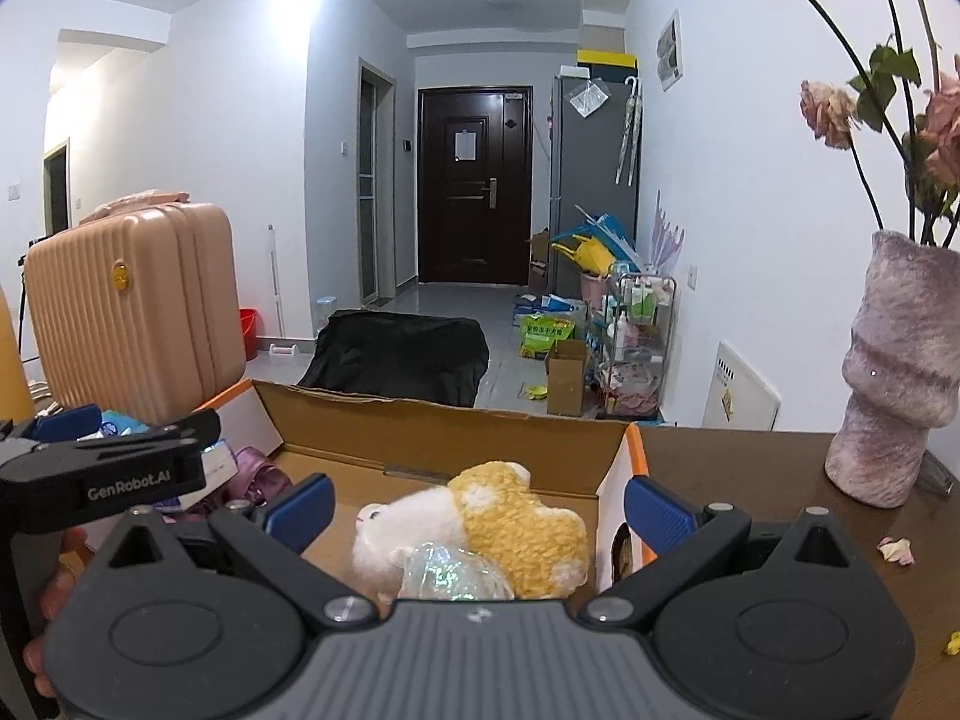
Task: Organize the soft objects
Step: 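Open the left gripper dropping the tissue pack, then open the right gripper dropping the sponge into the box, then withdraw both grippers from the box back toward the remaining soft items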
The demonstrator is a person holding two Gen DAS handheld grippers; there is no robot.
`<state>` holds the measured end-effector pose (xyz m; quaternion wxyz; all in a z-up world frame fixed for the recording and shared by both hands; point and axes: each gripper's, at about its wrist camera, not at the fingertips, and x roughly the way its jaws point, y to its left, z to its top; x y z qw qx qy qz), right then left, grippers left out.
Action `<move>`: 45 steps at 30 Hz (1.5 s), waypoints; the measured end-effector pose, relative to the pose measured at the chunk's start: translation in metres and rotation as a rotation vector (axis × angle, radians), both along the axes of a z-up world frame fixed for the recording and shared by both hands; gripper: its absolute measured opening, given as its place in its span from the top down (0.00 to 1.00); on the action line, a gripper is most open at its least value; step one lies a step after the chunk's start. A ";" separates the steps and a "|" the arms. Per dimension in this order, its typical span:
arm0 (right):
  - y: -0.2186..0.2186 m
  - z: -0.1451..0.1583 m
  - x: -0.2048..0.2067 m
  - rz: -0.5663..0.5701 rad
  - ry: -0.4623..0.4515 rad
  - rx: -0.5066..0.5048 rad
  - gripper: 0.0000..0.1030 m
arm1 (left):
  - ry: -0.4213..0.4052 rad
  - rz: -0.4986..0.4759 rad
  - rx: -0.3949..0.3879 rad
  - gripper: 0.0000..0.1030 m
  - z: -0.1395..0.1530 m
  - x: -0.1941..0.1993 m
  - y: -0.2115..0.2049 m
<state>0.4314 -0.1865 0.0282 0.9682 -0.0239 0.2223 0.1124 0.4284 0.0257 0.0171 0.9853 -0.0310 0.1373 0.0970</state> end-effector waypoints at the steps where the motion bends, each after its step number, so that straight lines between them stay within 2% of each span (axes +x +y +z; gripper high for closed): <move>1: 0.000 0.000 0.000 -0.002 0.002 0.001 0.00 | -0.001 -0.001 0.001 0.00 0.000 0.000 0.000; 14: -0.013 0.003 -0.018 -0.034 -0.006 -0.004 0.00 | 0.021 -0.021 -0.020 0.00 0.000 -0.006 -0.002; 45: -0.050 -0.025 -0.143 -0.101 0.031 -0.055 0.00 | 0.065 -0.089 -0.012 0.00 -0.008 -0.126 -0.020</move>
